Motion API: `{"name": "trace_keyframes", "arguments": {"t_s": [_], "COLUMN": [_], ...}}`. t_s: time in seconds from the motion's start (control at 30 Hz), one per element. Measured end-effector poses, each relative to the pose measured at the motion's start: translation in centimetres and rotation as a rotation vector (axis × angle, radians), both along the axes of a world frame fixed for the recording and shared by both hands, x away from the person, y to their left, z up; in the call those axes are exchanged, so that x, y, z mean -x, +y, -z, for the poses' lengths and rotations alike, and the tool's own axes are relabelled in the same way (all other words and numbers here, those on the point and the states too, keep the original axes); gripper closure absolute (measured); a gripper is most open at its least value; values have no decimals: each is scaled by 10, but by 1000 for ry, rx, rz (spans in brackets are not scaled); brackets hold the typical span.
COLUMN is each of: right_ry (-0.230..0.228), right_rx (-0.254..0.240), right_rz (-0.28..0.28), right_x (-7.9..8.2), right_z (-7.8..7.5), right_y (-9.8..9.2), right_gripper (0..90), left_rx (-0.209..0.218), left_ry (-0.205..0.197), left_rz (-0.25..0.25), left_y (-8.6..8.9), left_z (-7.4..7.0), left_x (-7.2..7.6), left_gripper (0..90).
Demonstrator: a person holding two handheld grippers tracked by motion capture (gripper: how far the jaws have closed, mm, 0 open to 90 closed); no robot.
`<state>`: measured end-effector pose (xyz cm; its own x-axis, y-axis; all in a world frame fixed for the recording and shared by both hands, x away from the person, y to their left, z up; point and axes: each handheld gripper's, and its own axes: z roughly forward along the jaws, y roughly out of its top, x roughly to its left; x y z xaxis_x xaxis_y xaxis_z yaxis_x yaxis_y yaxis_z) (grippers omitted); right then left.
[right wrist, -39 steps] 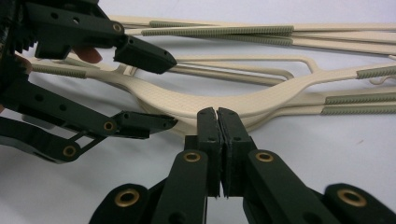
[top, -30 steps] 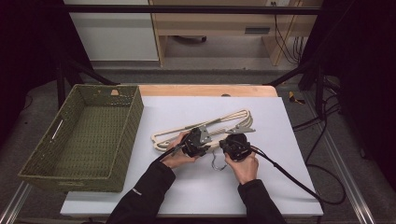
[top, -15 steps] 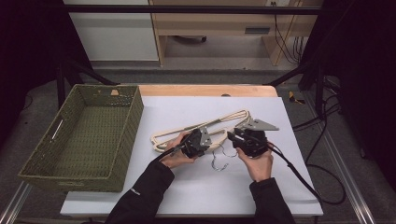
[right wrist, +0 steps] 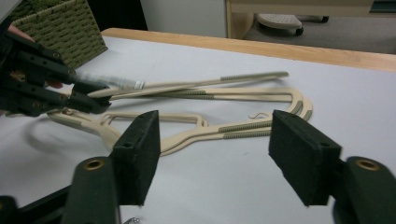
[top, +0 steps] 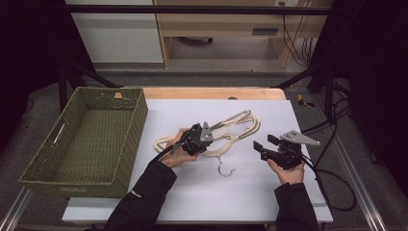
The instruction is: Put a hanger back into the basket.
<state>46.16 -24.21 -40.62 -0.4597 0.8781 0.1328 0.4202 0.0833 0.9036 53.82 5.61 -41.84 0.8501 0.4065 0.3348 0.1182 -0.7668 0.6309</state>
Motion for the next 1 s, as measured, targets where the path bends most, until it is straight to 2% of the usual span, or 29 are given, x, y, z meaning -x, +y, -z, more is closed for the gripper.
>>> {"name": "trace_keyframes", "arguments": {"t_s": [0.13,0.3,0.6,0.63,0.73,0.77,0.8,0.83,0.9,0.93,1.0], "right_ry": [0,9,-5,-5,1,-6,-10,-11,-17,-17,-26], "right_rx": [-2,9,-1,-1,-21,-6,-3,-7,-9,-21,-23], "right_rz": [-10,-17,-29,-28,-26,-28,-31,-28,-29,-30,-29], "right_x": [3,5,8,8,9,9,9,9,10,11,12], "right_z": [6,13,14,14,13,13,13,13,12,11,10], "right_y": [-1,-2,-4,-4,-3,-3,-4,-4,-5,-5,-6], "right_gripper": [260,224,175,172,164,161,159,157,152,151,145], "left_rx": [14,63,91,108,109,103,125,94,113,162,192], "left_ry": [1,3,-20,-18,-27,-26,-28,-33,-37,-33,-25], "left_rz": [-19,-57,-123,-133,-147,-148,-157,-148,-149,-162,-167], "left_y": [4,12,26,27,32,34,34,36,39,39,42], "left_z": [-7,-13,-22,-23,-26,-27,-28,-32,-37,-39,-46], "left_x": [-6,-12,-22,-23,-24,-24,-22,-21,-17,-14,-10], "left_gripper": [811,831,862,863,864,865,865,865,865,865,865]}}
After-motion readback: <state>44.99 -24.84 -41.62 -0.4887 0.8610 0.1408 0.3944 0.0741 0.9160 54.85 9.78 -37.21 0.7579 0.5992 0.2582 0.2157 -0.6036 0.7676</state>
